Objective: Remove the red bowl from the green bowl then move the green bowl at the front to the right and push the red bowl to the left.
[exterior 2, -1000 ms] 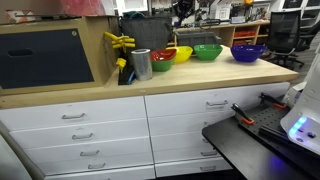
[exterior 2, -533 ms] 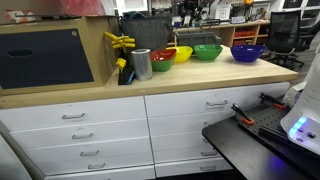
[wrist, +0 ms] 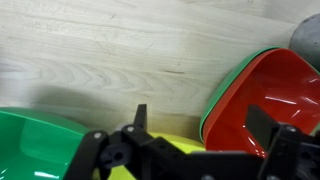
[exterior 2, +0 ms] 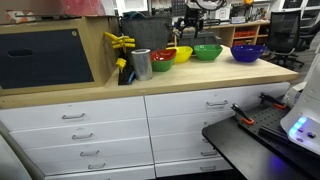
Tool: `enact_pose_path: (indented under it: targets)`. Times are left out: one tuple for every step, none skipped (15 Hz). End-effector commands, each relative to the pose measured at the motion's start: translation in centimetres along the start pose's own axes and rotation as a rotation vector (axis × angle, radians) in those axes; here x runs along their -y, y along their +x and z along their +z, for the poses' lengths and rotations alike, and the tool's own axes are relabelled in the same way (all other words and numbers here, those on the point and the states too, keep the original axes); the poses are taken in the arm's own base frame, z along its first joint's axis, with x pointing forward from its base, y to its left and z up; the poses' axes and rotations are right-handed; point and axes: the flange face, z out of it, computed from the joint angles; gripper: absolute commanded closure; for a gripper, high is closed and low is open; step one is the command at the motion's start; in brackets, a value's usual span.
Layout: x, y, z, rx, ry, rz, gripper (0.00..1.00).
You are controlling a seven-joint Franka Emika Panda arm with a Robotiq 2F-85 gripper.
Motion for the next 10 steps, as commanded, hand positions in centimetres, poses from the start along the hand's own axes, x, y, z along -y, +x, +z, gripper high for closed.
enact_pose_path:
  targets:
    - [0.5,1.2,3.5,-0.025,-0.019,0.002,0.0]
    - [0.5,1.6,4.5,-0.035,-0.015,0.005,0.0]
    - [0.6,2.0,5.5,-0.048,-0.006,0.01,0.0]
    - [0.8,2.4,6.2,-0.061,0.005,0.013,0.0]
    - [0.9,2.7,6.9,-0.074,0.015,0.017,0.0]
    - [1.6,3.0,7.1,-0.085,0.034,0.025,0.0]
    - [2.2,3.1,7.1,-0.092,0.053,0.029,0.0]
    - [2.8,3.1,7.0,-0.089,0.075,0.039,0.0]
    - [3.3,3.2,7.0,-0.096,0.087,0.043,0.0]
    - [3.7,3.4,6.9,-0.101,0.107,0.051,0.0]
